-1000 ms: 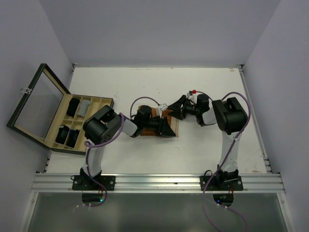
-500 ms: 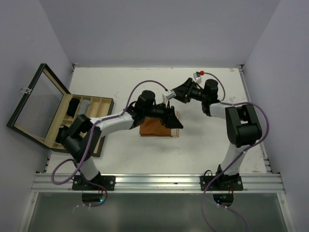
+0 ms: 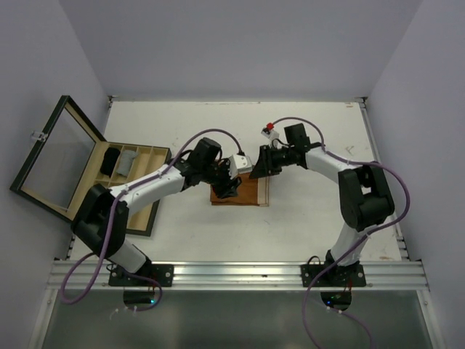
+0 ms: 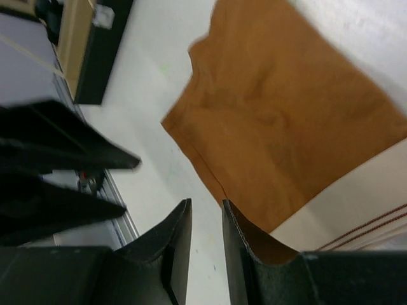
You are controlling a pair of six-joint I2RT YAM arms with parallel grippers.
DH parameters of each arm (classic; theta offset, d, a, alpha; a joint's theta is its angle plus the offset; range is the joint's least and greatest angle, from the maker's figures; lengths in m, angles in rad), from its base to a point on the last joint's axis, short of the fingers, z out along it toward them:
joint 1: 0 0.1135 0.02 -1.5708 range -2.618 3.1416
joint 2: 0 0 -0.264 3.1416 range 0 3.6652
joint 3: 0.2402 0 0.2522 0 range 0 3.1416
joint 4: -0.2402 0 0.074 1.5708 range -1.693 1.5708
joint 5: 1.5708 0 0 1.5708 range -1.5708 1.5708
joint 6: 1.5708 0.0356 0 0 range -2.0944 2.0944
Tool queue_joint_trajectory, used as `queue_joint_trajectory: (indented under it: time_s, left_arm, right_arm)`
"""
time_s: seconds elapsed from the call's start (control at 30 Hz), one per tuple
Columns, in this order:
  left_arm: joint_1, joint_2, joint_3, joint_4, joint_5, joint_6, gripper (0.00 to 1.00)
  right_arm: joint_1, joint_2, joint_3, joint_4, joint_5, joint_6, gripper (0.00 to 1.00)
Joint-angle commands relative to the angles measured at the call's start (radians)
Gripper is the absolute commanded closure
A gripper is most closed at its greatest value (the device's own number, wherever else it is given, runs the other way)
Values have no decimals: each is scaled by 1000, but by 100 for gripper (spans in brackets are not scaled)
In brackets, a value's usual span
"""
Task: Roll the underwear
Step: Fold the underwear
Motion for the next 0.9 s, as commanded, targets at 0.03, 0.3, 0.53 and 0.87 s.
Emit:
queue_joint_trajectory:
  time_s: [0.03, 0.3, 0.53, 0.87]
  left_arm:
    - [86, 33, 49, -124, 15, 239, 49]
    - [92, -2, -140, -17, -23, 467, 51]
    - [86, -40, -231, 23, -83, 649, 50]
    - [-90, -184, -245, 55, -117, 688, 40]
  right_arm:
    - [9, 63, 12, -225, 39, -243, 71]
    - [23, 136, -54, -258, 75, -337, 72]
    - [40, 117, -39, -333, 66, -354, 66]
    - [47, 38, -47, -306, -104, -193, 58]
